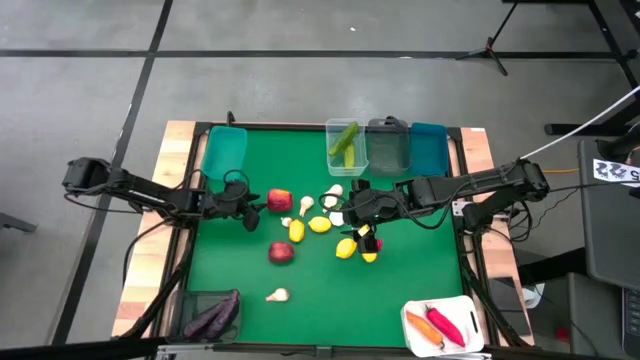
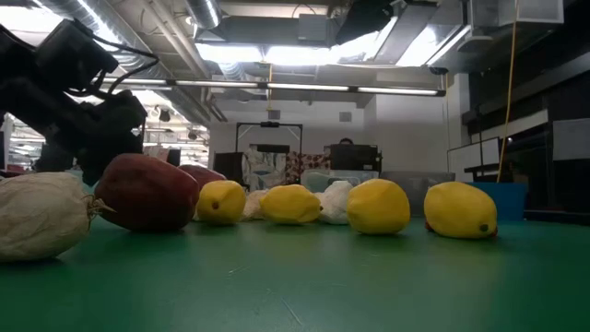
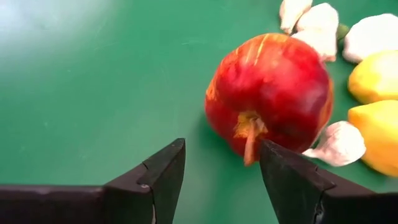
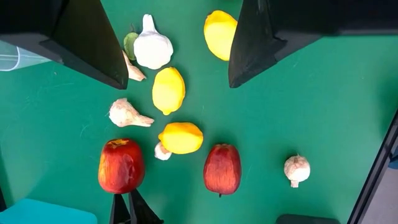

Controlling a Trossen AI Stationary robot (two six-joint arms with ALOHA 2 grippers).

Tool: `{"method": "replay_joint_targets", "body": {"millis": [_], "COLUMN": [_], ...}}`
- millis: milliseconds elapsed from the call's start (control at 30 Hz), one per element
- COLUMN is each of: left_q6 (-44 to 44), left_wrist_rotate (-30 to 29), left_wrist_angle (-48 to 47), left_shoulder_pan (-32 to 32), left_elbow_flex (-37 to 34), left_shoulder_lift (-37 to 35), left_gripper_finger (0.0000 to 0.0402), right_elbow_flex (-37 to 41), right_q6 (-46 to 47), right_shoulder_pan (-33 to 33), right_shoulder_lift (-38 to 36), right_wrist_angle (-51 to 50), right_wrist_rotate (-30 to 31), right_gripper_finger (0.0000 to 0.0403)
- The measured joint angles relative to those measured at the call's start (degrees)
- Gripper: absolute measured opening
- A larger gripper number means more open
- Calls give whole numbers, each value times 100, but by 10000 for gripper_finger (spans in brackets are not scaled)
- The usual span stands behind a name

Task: Sort produce into baskets
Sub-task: Put the red apple into the green bin

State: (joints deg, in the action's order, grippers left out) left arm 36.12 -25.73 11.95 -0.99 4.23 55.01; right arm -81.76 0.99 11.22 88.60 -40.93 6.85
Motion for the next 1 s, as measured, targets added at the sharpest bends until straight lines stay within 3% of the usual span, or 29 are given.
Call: {"method": "replay_joint_targets", "body": {"millis": [600,767,1000], "left_q6": [-223,-348,-330], "left_wrist_rotate": [375,625,631], "left_wrist_angle": [279,335,373], "left_shoulder_pan": [511,594,603], "left_elbow_flex": [1,1,2], "left_shoulder_lift": [255,255,255], "left_gripper_finger": [191,140,24], "right_elbow_flex": [0,0,0], "right_q6": [0,0,8], "right_shoulder_pan": [0,2,2], "right_shoulder_lift": [0,0,0], "right_wrist_angle": [-81,-81,-112], "right_wrist_rotate": [0,0,0], "right_gripper_finger": [278,278,278]}}
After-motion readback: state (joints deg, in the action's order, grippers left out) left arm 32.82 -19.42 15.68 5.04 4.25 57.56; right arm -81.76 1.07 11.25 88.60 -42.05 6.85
